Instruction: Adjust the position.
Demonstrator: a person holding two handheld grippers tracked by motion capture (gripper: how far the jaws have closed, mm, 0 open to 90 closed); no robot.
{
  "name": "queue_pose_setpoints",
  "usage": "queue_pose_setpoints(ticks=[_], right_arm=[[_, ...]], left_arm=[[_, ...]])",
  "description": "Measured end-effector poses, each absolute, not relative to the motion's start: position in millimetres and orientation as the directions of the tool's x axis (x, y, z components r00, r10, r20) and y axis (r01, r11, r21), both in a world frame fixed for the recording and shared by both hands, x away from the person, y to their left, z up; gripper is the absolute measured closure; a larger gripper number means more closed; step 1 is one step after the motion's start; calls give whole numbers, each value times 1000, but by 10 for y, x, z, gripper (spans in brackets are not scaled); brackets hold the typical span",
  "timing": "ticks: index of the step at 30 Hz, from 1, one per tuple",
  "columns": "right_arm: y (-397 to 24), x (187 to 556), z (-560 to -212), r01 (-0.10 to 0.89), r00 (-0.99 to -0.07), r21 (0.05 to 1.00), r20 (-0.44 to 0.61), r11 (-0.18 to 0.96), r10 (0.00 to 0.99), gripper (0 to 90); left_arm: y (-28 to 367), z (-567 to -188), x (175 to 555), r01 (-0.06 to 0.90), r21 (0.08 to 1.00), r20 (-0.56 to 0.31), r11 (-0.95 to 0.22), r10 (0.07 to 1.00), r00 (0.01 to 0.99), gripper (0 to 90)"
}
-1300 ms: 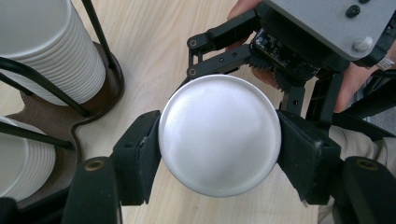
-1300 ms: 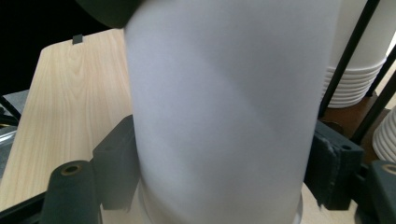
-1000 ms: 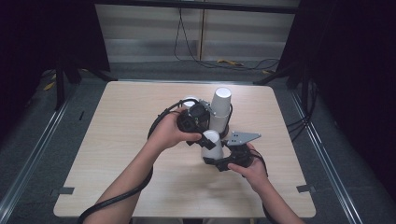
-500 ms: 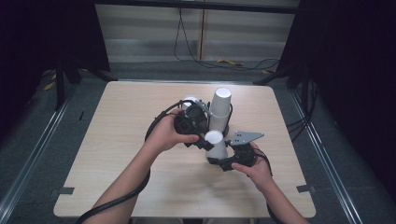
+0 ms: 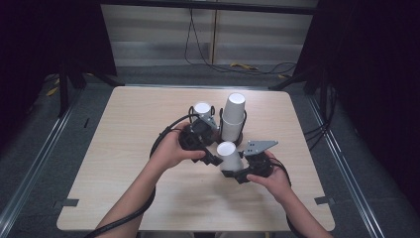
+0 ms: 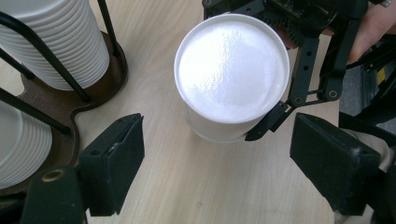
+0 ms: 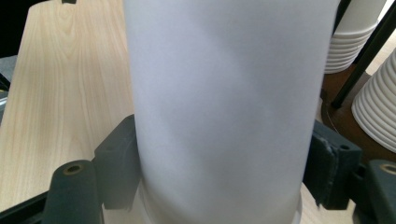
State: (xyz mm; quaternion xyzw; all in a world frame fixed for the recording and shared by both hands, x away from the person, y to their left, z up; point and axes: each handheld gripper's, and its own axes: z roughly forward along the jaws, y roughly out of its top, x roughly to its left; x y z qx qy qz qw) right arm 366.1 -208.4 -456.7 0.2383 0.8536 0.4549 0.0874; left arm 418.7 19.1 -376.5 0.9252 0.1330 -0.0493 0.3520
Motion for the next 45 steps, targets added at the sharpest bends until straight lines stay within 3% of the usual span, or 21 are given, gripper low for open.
queue_pose_setpoints(ticks=[45], right_arm=[[-2137,3739,-4464,343,-897,704,48,622,440,244]], left_arm=[[567,-4231,4063,311,707,-204,-635,238,949,162]])
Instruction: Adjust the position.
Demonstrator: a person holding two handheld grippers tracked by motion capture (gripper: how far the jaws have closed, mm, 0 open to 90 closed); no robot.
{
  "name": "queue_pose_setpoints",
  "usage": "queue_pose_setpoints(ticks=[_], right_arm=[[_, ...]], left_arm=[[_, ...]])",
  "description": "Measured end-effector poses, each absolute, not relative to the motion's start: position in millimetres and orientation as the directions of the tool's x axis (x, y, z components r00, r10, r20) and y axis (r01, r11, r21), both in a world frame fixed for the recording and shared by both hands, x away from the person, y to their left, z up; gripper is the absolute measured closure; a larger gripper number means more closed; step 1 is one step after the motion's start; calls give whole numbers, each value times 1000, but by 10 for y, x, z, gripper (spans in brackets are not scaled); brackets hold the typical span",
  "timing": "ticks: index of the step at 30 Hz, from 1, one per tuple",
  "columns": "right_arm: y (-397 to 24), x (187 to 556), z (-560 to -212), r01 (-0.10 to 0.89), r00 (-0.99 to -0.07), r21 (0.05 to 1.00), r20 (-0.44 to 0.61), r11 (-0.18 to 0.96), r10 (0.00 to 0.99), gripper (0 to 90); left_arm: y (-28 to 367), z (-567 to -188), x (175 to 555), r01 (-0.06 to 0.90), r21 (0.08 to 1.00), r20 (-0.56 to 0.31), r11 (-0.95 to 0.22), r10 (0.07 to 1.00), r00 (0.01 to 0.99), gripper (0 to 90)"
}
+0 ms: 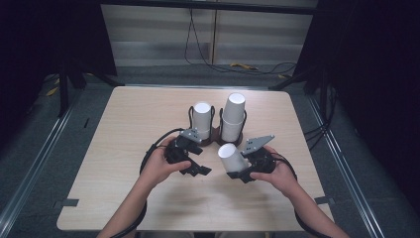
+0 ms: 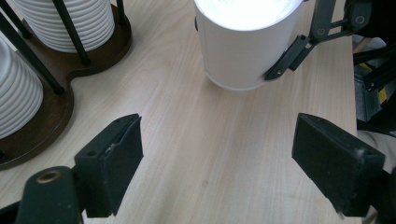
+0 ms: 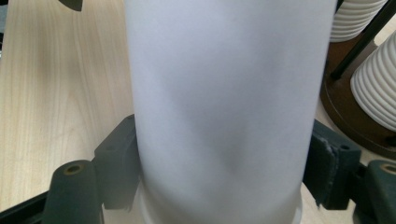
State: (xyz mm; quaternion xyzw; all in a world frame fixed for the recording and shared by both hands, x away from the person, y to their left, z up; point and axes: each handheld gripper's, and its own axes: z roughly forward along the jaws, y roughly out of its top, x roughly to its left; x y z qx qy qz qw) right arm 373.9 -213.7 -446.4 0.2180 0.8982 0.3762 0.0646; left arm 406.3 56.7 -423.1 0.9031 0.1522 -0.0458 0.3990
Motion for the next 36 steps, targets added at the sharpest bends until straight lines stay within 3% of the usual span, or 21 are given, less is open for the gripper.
queue_pose_setpoints(ticks=[36], right_arm=[[-2075,3731,-4405,299,-936,585,26,754,351,244]], left_arm=[[627,-4466,3998,310,742,-218,-594,224,950,161]])
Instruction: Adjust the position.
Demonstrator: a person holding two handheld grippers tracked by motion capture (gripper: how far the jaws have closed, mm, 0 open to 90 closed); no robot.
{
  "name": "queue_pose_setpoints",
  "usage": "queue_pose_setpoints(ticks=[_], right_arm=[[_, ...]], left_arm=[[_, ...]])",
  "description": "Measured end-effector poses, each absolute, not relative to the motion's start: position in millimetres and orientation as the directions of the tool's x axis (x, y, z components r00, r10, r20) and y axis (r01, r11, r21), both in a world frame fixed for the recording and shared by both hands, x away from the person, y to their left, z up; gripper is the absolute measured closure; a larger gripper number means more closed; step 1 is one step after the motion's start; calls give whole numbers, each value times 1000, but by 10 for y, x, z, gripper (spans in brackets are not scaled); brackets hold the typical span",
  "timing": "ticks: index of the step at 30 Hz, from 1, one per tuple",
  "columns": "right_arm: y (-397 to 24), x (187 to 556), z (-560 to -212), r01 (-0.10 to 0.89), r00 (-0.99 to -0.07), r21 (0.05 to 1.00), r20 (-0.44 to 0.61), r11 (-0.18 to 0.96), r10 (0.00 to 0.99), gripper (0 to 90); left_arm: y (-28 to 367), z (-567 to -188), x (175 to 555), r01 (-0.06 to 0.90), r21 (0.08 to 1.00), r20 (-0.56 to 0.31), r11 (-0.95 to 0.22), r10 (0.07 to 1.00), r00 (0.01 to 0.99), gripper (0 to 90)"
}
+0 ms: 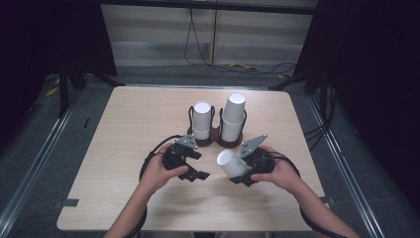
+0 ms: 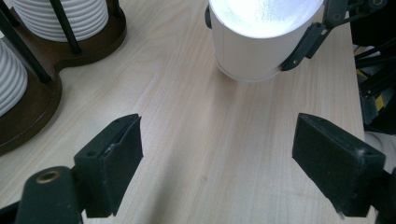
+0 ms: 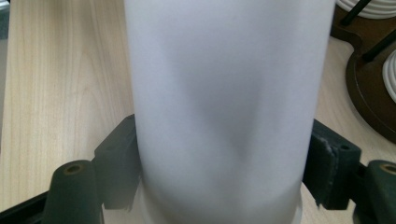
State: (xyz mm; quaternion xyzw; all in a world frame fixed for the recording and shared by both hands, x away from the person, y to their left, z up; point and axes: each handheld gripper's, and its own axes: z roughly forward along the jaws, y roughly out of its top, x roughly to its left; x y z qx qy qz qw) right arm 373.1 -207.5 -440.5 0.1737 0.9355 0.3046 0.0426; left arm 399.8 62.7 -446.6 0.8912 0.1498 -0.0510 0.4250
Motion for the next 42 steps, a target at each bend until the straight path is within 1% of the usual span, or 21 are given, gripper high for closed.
queue_pose_setpoints(ticks=[6,9,15,26,32,42], right_arm=[[-2062,3746,-4400,295,-941,561,30,774,337,244],[-2050,3757,-4385,295,-942,551,30,781,335,244],[-2016,3818,-4373,291,-945,530,29,797,325,244],[-1891,3978,-4357,259,-956,490,6,832,294,244],[-1852,4022,-4339,260,-956,470,-1,844,295,244],[-1822,4017,-4282,219,-965,426,-37,878,258,245]], left_arm=[[643,-4463,4005,304,739,-202,-601,233,951,161],[643,-4476,4000,313,743,-212,-591,235,949,161],[662,-4480,4033,307,744,-201,-594,239,950,161],[733,-4500,4114,323,755,-201,-571,267,942,161],[720,-4517,4115,317,747,-197,-584,261,945,161],[690,-4528,4098,310,748,-195,-587,252,948,160]])
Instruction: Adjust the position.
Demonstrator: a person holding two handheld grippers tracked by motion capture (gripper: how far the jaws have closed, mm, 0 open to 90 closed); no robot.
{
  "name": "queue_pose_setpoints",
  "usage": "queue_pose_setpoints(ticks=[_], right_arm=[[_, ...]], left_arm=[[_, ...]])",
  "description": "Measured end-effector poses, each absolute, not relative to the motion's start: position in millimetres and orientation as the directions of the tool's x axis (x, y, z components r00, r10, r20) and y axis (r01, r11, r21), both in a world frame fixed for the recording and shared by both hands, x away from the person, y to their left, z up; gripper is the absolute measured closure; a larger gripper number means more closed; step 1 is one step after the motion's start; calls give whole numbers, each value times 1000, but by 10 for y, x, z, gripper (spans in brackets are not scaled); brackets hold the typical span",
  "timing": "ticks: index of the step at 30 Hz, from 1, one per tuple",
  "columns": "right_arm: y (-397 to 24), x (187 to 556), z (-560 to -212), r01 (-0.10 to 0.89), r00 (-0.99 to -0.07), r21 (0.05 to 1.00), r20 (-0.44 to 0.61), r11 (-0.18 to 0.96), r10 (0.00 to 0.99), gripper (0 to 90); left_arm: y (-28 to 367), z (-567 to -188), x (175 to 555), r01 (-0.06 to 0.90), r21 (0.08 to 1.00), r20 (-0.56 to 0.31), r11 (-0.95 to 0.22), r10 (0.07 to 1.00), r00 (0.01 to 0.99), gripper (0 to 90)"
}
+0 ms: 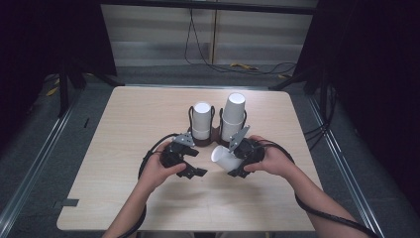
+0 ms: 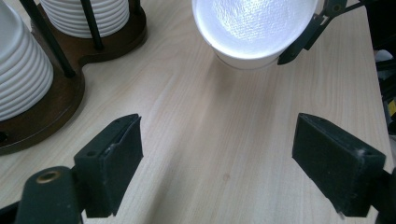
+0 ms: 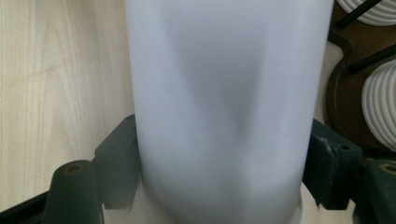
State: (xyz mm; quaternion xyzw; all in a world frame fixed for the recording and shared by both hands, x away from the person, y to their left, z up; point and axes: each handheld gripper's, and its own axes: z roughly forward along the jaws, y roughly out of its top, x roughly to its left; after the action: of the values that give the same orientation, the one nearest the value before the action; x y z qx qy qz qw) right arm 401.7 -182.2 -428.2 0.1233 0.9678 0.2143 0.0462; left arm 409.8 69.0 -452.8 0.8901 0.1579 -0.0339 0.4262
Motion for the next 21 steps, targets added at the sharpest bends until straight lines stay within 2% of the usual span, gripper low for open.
queue_pose_setpoints(ticks=[21], right_arm=[[-1788,3974,-4225,208,-971,372,-35,904,238,245]], left_arm=[[623,-4492,4081,287,761,-179,-582,236,955,160]])
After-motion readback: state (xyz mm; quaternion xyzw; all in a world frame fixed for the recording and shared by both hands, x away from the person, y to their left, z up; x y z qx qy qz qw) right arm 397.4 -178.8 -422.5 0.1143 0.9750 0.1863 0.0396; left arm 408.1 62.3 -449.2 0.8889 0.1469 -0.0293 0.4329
